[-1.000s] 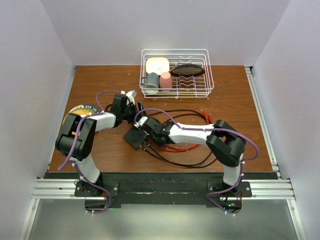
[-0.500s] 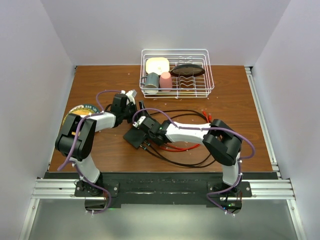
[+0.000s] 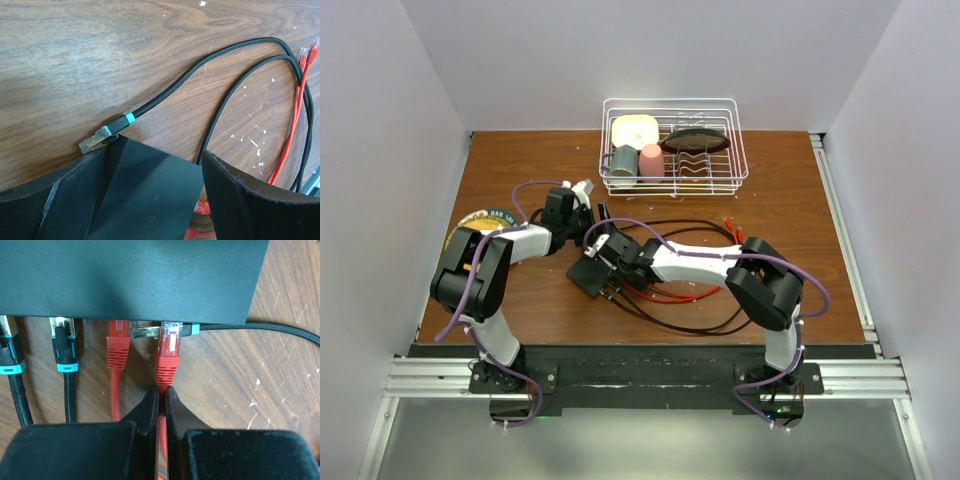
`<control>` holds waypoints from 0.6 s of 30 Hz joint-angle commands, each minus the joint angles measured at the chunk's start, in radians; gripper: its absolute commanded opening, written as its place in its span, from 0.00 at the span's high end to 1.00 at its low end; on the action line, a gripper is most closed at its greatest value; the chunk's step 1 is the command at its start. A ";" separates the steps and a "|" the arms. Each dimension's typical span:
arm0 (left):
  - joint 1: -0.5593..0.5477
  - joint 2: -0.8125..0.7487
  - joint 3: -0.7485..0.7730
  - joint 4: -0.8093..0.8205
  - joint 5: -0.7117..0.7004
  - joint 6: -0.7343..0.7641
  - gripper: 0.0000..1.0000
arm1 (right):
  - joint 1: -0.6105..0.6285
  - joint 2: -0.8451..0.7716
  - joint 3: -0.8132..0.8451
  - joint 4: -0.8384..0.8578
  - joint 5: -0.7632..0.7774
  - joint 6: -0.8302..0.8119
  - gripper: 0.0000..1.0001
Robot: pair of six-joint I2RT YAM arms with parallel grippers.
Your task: Insert the plug into the switch port
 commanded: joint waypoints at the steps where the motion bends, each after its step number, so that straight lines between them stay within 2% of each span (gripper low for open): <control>1: -0.010 0.006 -0.014 -0.005 0.040 -0.005 0.18 | 0.014 0.055 -0.002 -0.147 -0.081 -0.029 1.00; 9: -0.010 0.028 -0.008 -0.002 0.044 -0.008 0.20 | 0.021 0.055 0.024 -0.220 -0.112 -0.024 1.00; 18: -0.010 0.043 -0.013 0.004 0.066 0.004 0.26 | 0.020 0.073 0.098 -0.189 -0.017 0.040 1.00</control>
